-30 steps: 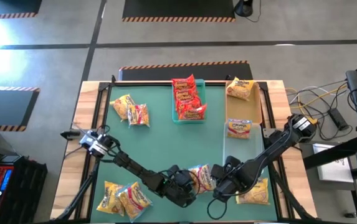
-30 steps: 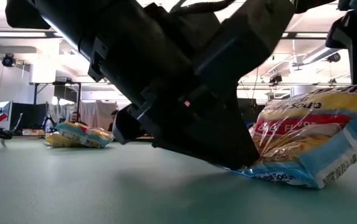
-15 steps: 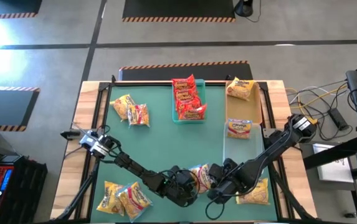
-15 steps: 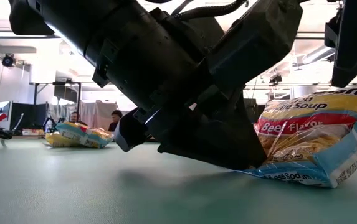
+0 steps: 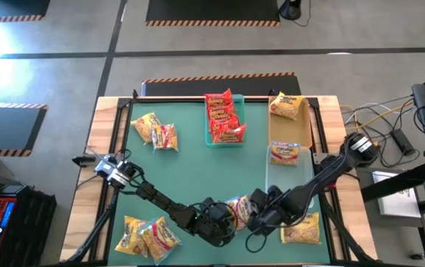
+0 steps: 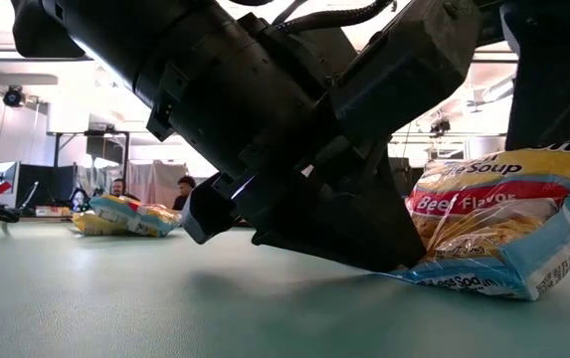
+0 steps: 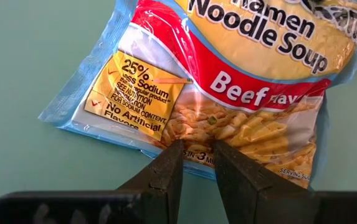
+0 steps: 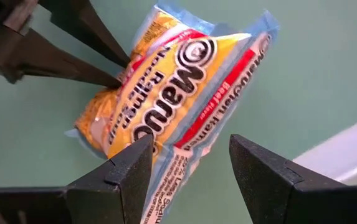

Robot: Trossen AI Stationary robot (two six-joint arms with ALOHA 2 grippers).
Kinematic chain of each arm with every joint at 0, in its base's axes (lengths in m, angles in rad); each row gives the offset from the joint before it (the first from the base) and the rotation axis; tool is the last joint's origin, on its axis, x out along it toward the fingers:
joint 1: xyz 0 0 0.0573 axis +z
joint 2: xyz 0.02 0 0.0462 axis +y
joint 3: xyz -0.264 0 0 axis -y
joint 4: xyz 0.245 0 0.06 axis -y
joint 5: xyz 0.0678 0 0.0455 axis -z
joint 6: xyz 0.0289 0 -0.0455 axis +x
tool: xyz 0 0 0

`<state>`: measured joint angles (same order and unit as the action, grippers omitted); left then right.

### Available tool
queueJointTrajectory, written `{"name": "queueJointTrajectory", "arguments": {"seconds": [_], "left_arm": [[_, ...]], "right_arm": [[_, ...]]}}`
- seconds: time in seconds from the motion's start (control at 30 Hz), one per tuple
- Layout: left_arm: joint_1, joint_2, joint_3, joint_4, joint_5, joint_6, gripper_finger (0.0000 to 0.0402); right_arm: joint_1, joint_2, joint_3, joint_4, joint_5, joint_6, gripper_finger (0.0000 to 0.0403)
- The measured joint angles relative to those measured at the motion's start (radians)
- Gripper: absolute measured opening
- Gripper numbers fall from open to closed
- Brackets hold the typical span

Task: Sort Maruchan noodles
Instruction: Put the blue noodle pack into the transparent bin

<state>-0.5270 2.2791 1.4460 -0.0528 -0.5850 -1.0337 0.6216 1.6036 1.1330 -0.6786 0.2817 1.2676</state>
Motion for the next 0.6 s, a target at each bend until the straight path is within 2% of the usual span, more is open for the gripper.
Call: {"name": "queueJointTrajectory", "arguments": {"seconds": [0.23,0.33,0.43,0.6], "left_arm": [[0.003,0.0,0.0,-0.008,0.001,-0.005,0.0075],[0.006,0.0,0.0,-0.011,0.005,-0.005,0.0075],[0.009,0.0,0.0,-0.013,0.007,-0.005,0.0075],[0.011,0.0,0.0,-0.014,0.009,-0.008,0.0075]], "right_arm": [[-0.063,-0.195,-0.213,0.191,-0.038,-0.013,0.0203],[-0.088,-0.274,-0.353,0.456,-0.11,0.02,0.0203],[-0.088,-0.315,-0.463,0.694,-0.103,0.104,0.0203],[-0.089,-0.338,-0.504,0.696,-0.064,0.154,0.0203]]}}
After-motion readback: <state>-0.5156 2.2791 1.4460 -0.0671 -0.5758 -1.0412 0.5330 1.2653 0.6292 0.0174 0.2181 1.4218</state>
